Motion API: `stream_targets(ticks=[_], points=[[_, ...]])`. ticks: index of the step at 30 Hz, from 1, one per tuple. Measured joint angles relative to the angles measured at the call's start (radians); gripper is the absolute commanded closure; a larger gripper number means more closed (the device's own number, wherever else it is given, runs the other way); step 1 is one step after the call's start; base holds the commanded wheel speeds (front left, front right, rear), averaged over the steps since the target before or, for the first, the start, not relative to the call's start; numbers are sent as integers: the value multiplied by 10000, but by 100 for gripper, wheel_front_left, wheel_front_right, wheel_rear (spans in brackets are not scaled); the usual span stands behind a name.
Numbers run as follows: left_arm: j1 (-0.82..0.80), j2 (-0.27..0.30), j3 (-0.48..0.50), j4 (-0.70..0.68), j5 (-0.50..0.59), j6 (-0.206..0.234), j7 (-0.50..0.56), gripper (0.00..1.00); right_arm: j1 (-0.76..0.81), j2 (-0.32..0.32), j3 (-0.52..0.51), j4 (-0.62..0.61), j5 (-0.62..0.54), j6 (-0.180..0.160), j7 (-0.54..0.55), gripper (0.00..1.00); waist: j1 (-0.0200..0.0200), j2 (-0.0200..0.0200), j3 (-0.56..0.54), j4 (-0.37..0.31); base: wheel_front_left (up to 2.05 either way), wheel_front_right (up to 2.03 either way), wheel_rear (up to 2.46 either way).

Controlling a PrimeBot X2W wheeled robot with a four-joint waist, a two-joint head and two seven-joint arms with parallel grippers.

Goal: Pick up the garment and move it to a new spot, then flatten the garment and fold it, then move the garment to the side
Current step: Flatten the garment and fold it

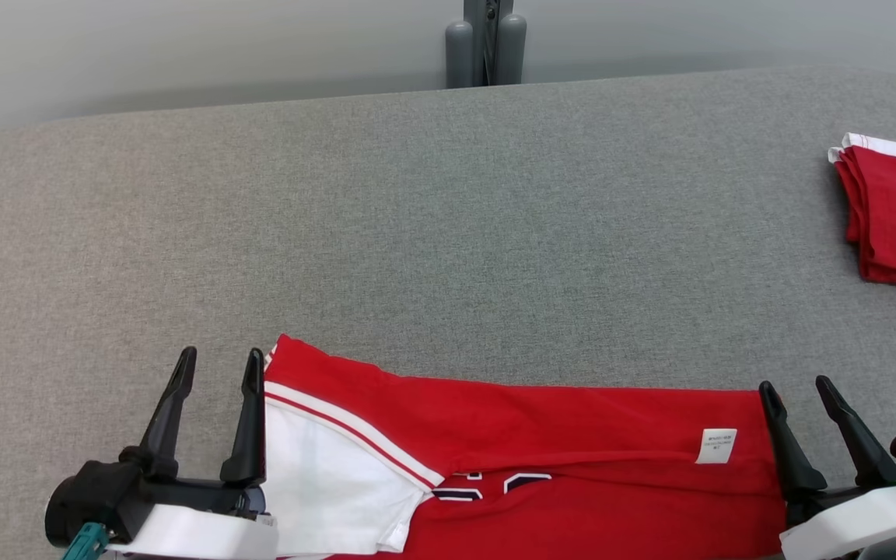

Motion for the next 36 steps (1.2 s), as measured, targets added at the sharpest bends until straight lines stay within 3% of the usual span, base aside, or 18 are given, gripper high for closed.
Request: stream_targets(ticks=[10, 24, 36], points=[[144, -23, 23, 69, -320, -130, 0, 0, 102, 29, 201, 157, 616, 0, -12, 0, 0, 0, -29, -31, 0, 0, 0], [-58, -27, -10, 186, -280, -224, 0, 0, 726, -184, 537, 314, 4328, 0, 1507, 0, 0, 0, 400, -230, 0, 0, 0], [-389, -29, -17, 261, 29, -268, 0, 0, 20, -464, 1434, 813, 5754, 2, 2036, 0, 0, 0, 875, -126, 0, 0, 0]])
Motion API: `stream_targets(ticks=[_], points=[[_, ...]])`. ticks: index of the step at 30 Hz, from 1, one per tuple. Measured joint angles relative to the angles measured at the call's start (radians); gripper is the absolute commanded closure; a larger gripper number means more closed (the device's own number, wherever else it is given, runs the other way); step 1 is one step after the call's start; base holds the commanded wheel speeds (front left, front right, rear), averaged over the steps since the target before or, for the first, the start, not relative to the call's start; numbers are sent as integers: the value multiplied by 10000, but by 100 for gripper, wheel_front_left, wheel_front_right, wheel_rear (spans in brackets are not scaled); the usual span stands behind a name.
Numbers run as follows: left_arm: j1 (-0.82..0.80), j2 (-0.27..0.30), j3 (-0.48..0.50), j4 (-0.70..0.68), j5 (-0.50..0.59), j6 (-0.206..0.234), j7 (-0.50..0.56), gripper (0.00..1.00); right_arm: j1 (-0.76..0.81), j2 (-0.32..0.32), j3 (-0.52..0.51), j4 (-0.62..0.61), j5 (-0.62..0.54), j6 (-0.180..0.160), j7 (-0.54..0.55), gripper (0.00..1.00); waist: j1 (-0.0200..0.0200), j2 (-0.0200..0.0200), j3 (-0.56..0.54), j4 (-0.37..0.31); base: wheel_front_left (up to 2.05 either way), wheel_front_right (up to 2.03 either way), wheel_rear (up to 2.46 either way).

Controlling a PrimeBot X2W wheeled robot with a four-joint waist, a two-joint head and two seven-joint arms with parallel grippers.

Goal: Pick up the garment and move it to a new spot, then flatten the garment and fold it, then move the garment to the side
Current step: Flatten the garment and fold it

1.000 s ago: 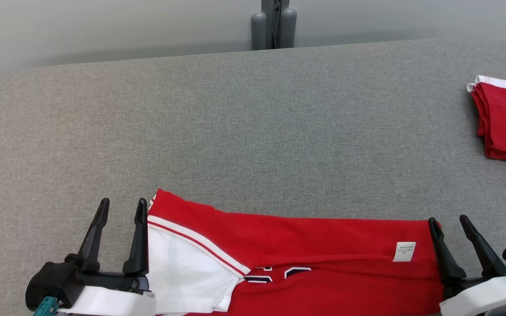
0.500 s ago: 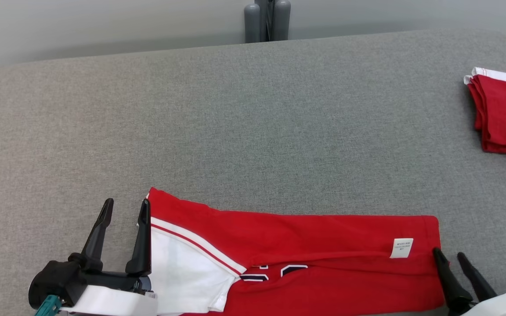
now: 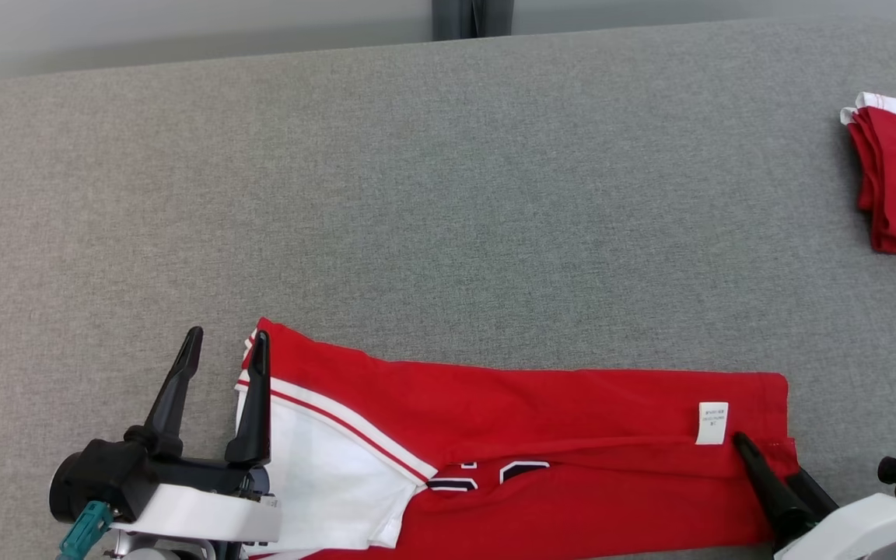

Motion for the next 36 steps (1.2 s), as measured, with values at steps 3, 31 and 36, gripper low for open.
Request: stream_targets(ticks=[3, 31, 36], points=[[-30, 0, 23, -12, 35, -2, 0, 0, -156, -59, 299, 59, 230, -2, -61, 0, 0, 0, 49, 62, 0, 0, 0], [-58, -2, -180, -96, 33, -29, 0, 0, -1950, -874, 2397, 1187, 934, 48, -1628, 100, 0, 0, 80, 274, 0, 0, 0], [-77, -2, -192, -90, 15, -29, 0, 0, -2715, -1509, 2163, 1875, 660, 29, -1488, 100, 0, 0, 83, 333, 0, 0, 0]])
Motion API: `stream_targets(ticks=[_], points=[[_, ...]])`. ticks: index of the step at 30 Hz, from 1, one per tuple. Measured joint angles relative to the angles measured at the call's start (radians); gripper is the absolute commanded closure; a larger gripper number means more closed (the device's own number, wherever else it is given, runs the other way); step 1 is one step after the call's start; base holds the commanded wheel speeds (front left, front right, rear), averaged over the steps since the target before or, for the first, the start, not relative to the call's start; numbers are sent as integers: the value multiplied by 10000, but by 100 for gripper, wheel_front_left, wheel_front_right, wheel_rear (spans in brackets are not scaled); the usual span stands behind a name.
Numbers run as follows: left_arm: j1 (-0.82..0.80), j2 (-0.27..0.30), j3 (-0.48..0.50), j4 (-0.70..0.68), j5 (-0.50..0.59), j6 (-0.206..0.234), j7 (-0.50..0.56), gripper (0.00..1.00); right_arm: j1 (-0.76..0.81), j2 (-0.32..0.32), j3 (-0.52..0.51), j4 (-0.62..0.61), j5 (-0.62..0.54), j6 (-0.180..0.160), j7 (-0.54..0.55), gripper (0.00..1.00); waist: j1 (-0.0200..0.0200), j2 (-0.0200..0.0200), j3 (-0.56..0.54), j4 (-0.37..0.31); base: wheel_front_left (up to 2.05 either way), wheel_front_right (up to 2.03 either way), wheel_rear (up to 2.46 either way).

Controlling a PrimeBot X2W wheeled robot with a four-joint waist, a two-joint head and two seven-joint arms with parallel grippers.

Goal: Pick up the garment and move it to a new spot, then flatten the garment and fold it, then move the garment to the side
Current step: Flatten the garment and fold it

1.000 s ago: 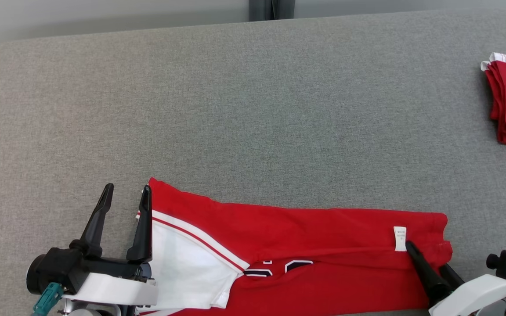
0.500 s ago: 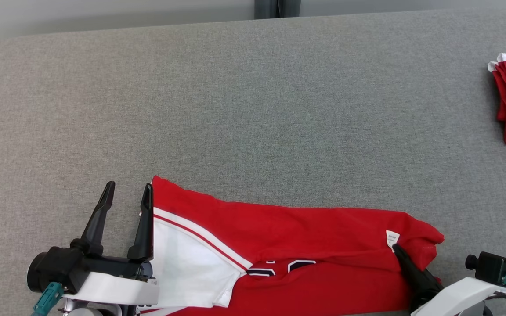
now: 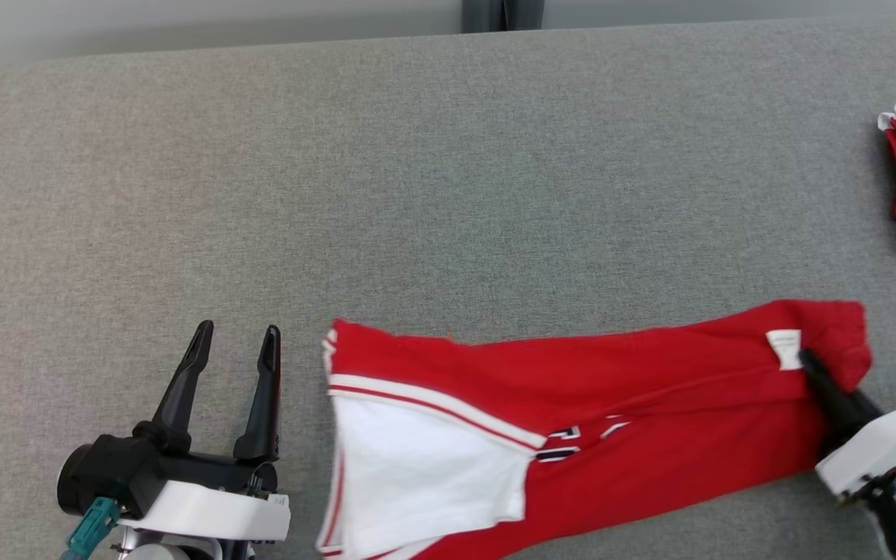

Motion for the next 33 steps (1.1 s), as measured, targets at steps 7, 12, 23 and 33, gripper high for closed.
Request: stream_targets(ticks=[7, 12, 23, 33], points=[[-6, 2, -50, 23, -73, 0, 0, 0, -1146, -838, -228, 1191, -623, -2, 372, 100, 0, 0, -3, 146, 0, 0, 0], [-11, 2, -56, 50, -104, 0, 0, 0, -1835, -1174, -583, 2192, -721, -4, 577, 100, 0, 0, -35, 280, 0, 0, 0], [25, -4, -198, 171, -274, 0, 0, 0, -2498, -1279, 357, 2857, -2180, -29, 819, 100, 0, 0, -235, 402, 0, 0, 0], [267, 2, -182, 391, -510, 0, 0, 0, -1989, -1348, 997, 1494, -2780, -29, 1810, 100, 0, 0, -866, 175, 0, 0, 0]])
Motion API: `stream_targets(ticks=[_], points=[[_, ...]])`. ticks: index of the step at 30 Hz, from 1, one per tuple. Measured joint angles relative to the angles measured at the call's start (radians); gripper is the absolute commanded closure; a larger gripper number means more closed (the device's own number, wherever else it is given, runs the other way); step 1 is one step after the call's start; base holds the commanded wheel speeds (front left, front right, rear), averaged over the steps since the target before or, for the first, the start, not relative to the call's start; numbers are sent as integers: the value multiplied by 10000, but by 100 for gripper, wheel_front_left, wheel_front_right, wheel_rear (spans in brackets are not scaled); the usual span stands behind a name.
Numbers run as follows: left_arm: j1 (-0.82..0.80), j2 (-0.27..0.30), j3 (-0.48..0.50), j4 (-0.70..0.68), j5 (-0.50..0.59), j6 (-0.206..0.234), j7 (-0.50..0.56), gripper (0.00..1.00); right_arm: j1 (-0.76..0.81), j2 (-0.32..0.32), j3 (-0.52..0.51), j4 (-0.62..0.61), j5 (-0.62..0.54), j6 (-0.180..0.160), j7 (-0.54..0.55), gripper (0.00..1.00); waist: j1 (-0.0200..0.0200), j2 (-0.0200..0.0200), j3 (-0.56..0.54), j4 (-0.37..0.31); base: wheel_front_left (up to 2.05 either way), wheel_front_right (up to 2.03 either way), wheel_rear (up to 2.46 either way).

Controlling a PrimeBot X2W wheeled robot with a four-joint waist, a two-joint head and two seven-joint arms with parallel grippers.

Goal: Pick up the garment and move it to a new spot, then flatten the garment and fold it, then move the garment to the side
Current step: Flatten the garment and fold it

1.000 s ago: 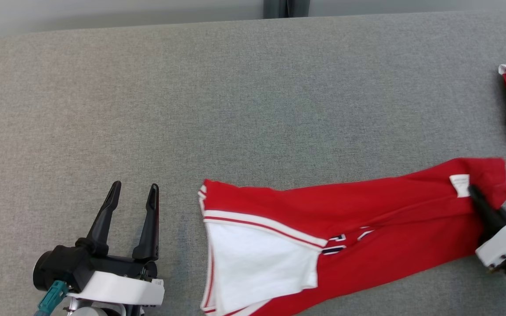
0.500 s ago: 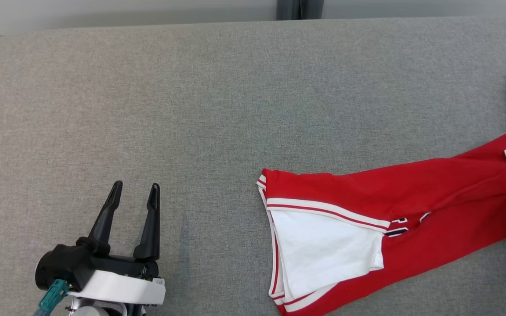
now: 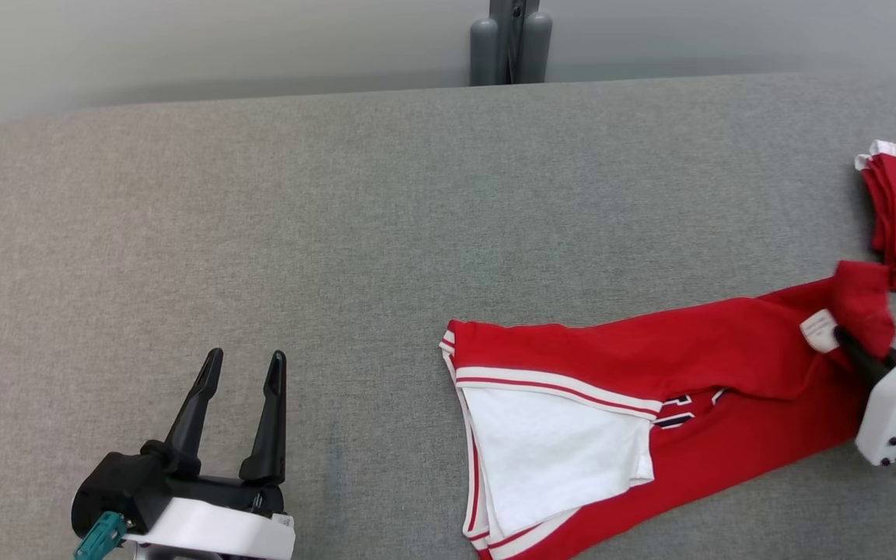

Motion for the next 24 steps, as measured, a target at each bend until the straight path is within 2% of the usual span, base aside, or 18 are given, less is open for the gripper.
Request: stream_targets(ticks=[5, 6, 10, 16, 24], points=[[87, -4, 17, 40, -61, 0, 0, 0, 470, 88, -186, -1465, 236, 0, 988, 100, 0, 0, -237, -184, 0, 0, 0], [112, -2, 4, 58, -94, 0, 0, 0, 712, 157, -433, -2092, 322, 0, 1386, 100, 0, 0, -281, -227, 0, 0, 0], [113, 0, -17, 79, -182, 0, 0, 0, 1328, 596, -1099, -3300, 575, -2, 2341, 100, 0, 0, -326, -241, 0, 0, 0], [83, -4, -146, 86, -272, 2, 0, 0, 2436, 1789, -2209, -5114, 765, -2, 3912, 100, 0, 0, -268, -148, 0, 0, 0], [-31, 0, -232, 167, -399, 19, 0, 0, 3722, 4034, -3478, -6727, 125, -2, 5795, 100, 1, 0, -197, 158, 0, 0, 0]])
